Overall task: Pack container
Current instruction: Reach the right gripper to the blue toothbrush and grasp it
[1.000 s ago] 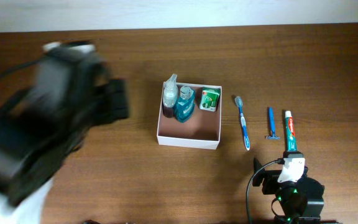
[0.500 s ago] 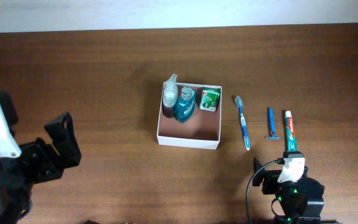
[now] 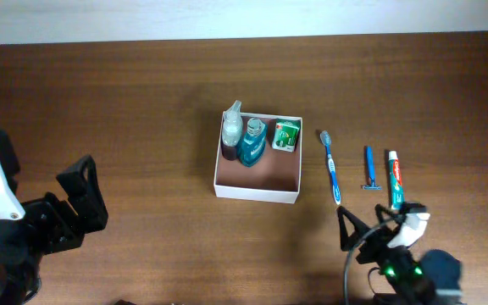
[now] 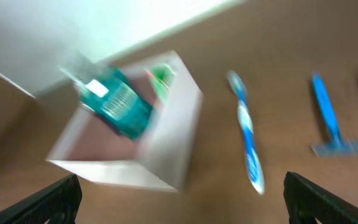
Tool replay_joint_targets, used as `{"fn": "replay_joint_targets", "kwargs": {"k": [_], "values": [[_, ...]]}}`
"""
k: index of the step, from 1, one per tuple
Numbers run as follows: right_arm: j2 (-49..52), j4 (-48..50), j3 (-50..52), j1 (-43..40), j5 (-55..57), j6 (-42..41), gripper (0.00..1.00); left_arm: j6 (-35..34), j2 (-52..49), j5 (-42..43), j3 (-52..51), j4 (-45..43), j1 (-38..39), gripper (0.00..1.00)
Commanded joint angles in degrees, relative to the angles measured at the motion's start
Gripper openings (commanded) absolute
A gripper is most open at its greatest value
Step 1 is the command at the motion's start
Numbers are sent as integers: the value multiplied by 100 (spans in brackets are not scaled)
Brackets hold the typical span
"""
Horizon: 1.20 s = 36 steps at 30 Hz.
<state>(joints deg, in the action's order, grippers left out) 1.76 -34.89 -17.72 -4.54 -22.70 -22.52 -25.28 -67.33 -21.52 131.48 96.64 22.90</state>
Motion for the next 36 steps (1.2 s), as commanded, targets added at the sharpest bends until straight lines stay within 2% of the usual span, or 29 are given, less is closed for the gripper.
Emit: {"fn": "replay_joint_targets", "kwargs": {"k": [1,4,9,15,21,25,30,34,36], "values": [[483,-44,-1421,-35,-321,212,99,70,22,-98,31,2,-31,100],[1220,-444,-2341,-37,-280,584,99,70,22,-98,31,2,-31,99],[2728,-1189,-3512,-35,26,627,99,70,22,-98,31,2,-31,99],[5261,-2618,-4962,-35,334,881,99,70,22,-98,31,2,-31,99],[7715,-3410,-6148,345,1209,1056,99,70,22,-98,31,2,-31,99],[8782,-2962,-6199,726,1279,1178,99,70,22,-98,31,2,-31,99],[9645,-2518,-6199,874,1340,1261,98,70,22,-98,31,2,-31,99],[10257,-2262,-6199,905,1637,1147,86,70,22,-98,31,2,-31,99],[10494,-2111,-6199,896,1635,1115,76,72,22,-98,31,2,-31,99]]}}
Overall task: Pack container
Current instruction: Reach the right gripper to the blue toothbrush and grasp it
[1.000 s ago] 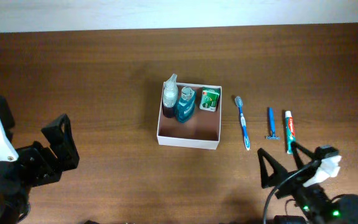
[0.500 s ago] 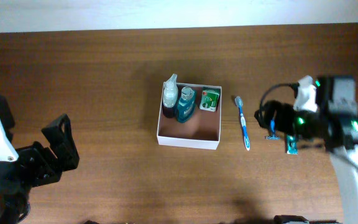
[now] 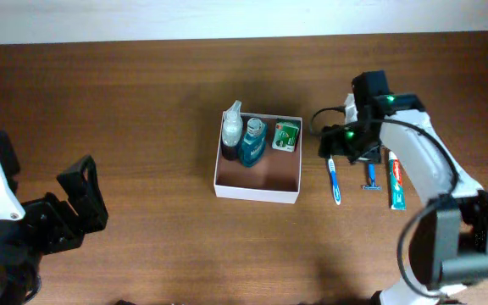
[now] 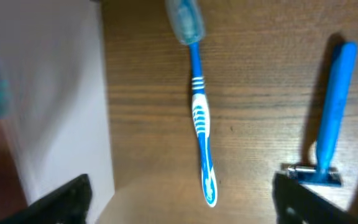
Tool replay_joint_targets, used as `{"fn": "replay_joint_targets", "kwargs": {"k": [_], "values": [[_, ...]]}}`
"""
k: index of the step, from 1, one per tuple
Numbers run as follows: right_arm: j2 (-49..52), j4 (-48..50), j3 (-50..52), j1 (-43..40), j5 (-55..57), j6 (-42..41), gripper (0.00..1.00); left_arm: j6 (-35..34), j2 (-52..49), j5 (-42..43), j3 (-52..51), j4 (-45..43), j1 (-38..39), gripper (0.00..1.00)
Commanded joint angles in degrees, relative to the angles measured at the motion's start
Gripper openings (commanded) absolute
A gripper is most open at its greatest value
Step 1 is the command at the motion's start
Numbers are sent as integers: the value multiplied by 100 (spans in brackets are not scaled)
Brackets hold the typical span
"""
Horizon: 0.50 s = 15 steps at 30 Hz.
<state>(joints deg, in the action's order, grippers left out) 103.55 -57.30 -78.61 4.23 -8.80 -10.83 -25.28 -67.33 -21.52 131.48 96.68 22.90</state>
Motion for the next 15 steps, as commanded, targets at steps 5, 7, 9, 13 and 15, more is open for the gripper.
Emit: {"fn": "replay_joint_targets", "kwargs": {"k": [5,7,9,13,15], "values": [[820,459,-109,26,245,-55,66,70,22,-101,31,-2,-31,99],[973,514,-109,26,304,-57,64,70,22,-98,31,-2,-31,100],[1113,527,-107,26,385,-55,64,70,22,-98,31,-2,-31,99],[1217,525,-107,26,459,-55,53,70,22,-101,31,-2,-31,99],[1224,535,-107,26,459,-55,49,70,22,-98,31,-2,-31,99]]}}
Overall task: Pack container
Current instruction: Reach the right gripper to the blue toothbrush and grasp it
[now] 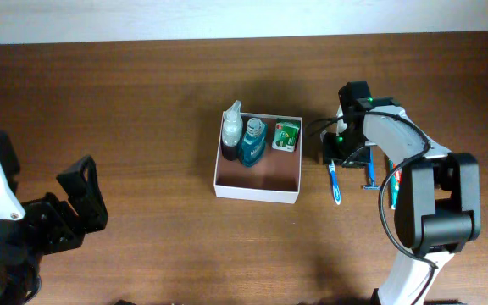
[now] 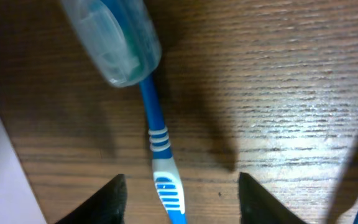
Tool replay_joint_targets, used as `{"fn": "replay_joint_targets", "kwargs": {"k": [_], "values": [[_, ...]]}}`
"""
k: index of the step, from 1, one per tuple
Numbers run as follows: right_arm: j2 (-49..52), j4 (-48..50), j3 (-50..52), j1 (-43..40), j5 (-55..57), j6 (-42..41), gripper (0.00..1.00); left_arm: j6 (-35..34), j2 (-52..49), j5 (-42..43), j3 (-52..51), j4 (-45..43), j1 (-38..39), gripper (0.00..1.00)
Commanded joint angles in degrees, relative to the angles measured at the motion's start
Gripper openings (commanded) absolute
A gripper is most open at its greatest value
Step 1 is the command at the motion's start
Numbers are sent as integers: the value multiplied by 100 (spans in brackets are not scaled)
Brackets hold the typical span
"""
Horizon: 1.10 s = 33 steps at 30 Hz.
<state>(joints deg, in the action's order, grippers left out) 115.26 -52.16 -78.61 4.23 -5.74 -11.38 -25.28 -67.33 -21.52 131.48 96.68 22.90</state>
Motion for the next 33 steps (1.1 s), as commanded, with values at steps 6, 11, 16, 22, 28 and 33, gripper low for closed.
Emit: {"fn": "replay_joint_targets", "kwargs": {"k": [6,11,16,22,28,33], "values": [[57,105,0,26,210,0,45,70,22,-98,31,-2,-31,99],[57,195,125,31,339,-2,35,70,22,-98,31,-2,-31,99],[61,280,337,33,511,0,34,70,22,-98,31,-2,-31,99],[61,352,496,31,511,-7,20,70,22,-98,31,-2,-31,99],[42,197,431,31,518,-2,4,70,22,-98,31,-2,-31,99],[-323,-551,-173,50,514,-109,4,70,22,-98,31,-2,-31,99]]}}
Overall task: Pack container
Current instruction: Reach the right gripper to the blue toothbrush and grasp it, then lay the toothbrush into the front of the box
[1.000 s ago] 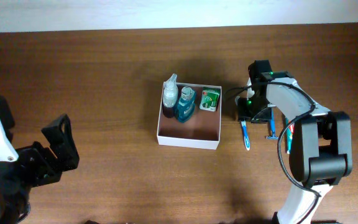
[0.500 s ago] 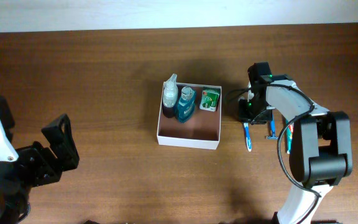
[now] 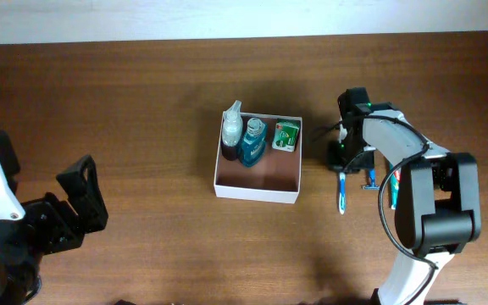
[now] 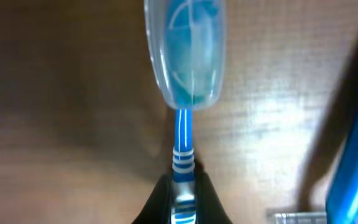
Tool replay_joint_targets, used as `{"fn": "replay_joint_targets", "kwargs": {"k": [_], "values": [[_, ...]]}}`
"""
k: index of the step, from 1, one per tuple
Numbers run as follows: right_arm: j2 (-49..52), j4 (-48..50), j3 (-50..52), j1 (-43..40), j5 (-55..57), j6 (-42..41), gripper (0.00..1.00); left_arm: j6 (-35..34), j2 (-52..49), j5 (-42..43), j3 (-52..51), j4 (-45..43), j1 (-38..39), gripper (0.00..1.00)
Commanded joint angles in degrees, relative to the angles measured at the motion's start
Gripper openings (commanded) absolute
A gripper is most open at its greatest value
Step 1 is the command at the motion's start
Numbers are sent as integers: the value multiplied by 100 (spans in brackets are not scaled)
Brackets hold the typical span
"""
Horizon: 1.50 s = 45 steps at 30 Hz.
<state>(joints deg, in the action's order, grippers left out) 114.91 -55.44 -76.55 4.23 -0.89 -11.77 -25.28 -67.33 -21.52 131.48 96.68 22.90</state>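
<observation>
The white box sits mid-table and holds a spray bottle, a teal bottle and a green pack. Just right of the box, my right gripper is shut on the neck of the blue-and-white toothbrush. Its capped head points away from the fingers. The blue razor lies right beside it. The toothpaste tube is partly under the arm. My left gripper rests at the far left, apparently open.
The right arm arches over the razor and toothpaste. The box's right wall stands close to the shut gripper. The wooden table runs bare to the left and behind the box.
My right gripper was open around the toothbrush neck; it is now shut on it. The toothbrush has shifted slightly toward the table's front. The left arm has not moved.
My right gripper was first open at the front right edge, facing the box and toothbrush. Then it hung open above the toothbrush beside the box, then low around its neck. Now it grips the toothbrush.
</observation>
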Motion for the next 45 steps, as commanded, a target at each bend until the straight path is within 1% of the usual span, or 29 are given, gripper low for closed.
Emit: {"fn": "replay_joint_targets", "kwargs": {"k": [1,5,7,9,12,16,17,18,21,22,24,28,31,32,33,35,36,42,44,45], "values": [[-415,-396,-535,70,33,-68,4,70,22,-98,31,-2,-31,99],[-1106,-1088,-1272,352,-4,7,4,70,22,-98,31,-2,-31,99],[-1499,-1290,-1628,660,-216,424,4,70,22,-98,31,-2,-31,99],[-1794,-1292,-1814,1019,-389,857,4,70,22,-98,31,-2,-31,99],[-2046,-1185,-1873,1655,-490,1742,4,70,22,-98,31,-2,-31,99],[-1963,-1163,-1818,2494,-487,3025,4,70,22,-98,31,-2,-31,99],[-1880,-1163,-1786,2675,-487,3451,4,70,22,-98,31,-2,-31,99],[-1727,-1163,-1729,2922,-485,4223,4,70,22,-98,31,-2,-31,99],[-1377,-1165,-1687,3154,-485,5414,4,70,22,-101,31,-2,-31,100],[-1266,-1156,-1687,3180,-487,5689,4,70,22,-98,31,-2,-31,99],[-1021,-1071,-1687,3178,-487,5987,4,70,22,-98,31,-2,-31,99],[-564,-719,-1687,3167,-479,6107,4,70,22,-98,31,-2,-31,99],[-407,-577,-1687,3174,-466,6105,4,70,22,-101,31,-2,-31,99],[-407,-579,-1687,3174,-466,6098,18,70,22,-101,31,-2,-31,99],[-413,-586,-1696,3174,-463,6041,27,70,22,-98,31,-2,-31,100],[-487,-654,-1766,3176,-420,5742,38,70,22,-98,31,-2,-31,99],[-549,-752,-1845,3174,-365,5560,41,70,22,-98,31,-2,-31,100],[-1032,-1556,-2387,3051,186,4660,42,70,22,-101,31,-2,-31,99],[-1239,-1722,-2533,2848,201,4238,42,70,22,-98,31,-2,-31,99],[-1360,-1727,-2553,2695,199,3899,42,70,22,-98,31,-2,-31,99]]}}
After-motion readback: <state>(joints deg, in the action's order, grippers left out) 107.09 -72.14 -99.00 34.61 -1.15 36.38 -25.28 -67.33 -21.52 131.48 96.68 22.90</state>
